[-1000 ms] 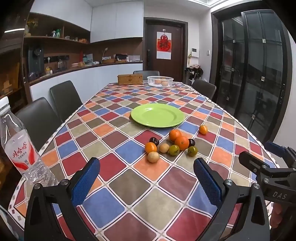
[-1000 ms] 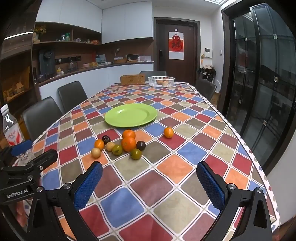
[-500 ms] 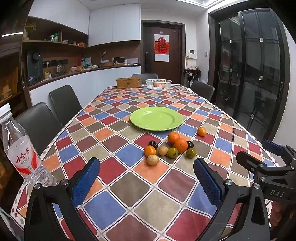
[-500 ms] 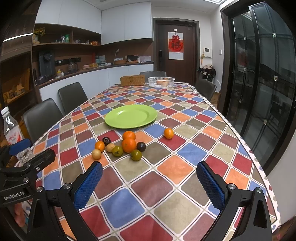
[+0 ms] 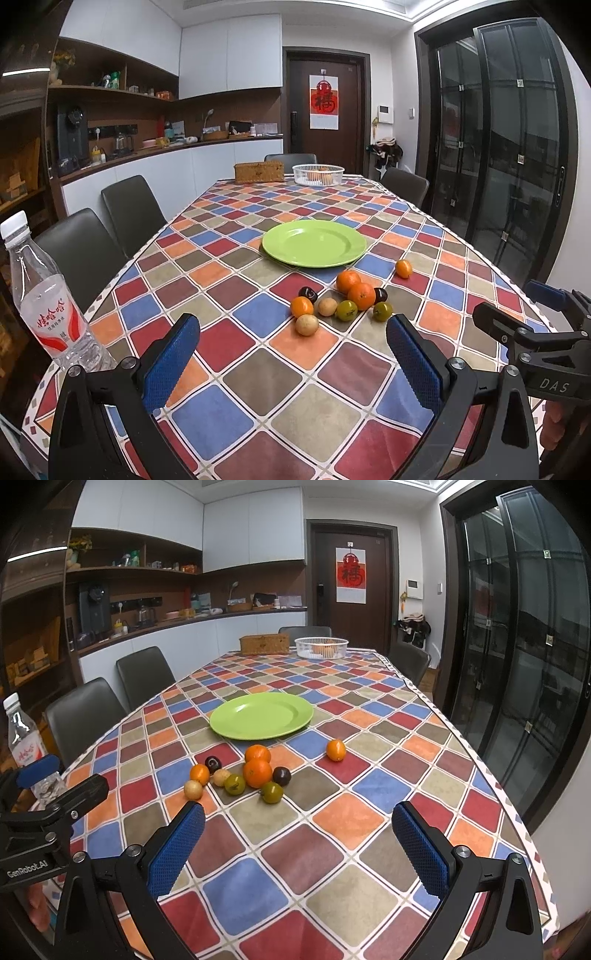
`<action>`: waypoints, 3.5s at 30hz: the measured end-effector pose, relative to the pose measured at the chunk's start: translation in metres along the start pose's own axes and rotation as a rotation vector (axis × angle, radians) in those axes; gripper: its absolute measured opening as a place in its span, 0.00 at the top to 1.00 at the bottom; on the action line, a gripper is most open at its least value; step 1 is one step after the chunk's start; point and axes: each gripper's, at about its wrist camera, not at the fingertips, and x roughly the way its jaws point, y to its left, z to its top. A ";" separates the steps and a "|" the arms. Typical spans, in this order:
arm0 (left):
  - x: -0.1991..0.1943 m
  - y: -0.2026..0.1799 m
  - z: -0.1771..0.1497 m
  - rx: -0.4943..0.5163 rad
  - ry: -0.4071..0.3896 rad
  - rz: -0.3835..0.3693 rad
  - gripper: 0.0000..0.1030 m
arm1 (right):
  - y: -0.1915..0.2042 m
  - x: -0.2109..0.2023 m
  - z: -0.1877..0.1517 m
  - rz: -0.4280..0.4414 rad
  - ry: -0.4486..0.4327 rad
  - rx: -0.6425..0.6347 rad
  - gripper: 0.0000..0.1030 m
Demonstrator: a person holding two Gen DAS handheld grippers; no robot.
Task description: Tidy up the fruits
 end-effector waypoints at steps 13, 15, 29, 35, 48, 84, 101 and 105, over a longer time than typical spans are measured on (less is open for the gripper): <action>-0.005 0.000 0.001 0.003 -0.028 0.003 0.00 | 0.002 -0.004 -0.001 0.000 -0.024 -0.011 0.01; -0.005 0.000 0.002 0.002 -0.030 0.004 0.00 | 0.003 -0.004 -0.001 0.000 -0.027 -0.011 0.01; -0.008 0.001 0.004 0.002 -0.037 0.001 0.00 | 0.003 -0.006 -0.001 0.000 -0.036 -0.015 0.01; -0.004 0.001 0.004 -0.002 -0.022 -0.004 0.00 | 0.004 -0.004 -0.001 0.000 -0.027 -0.018 0.01; 0.021 0.005 -0.005 -0.009 0.030 -0.020 0.00 | 0.005 0.019 -0.006 0.003 0.030 -0.022 0.01; 0.152 0.000 -0.007 -0.003 0.291 -0.094 0.27 | 0.007 0.156 0.004 0.157 0.321 -0.015 0.32; 0.187 0.003 -0.019 -0.076 0.410 -0.169 0.66 | 0.017 0.186 0.000 0.222 0.393 -0.056 0.65; 0.189 0.004 -0.021 -0.091 0.419 -0.177 0.71 | 0.016 0.187 0.000 0.224 0.394 -0.050 0.68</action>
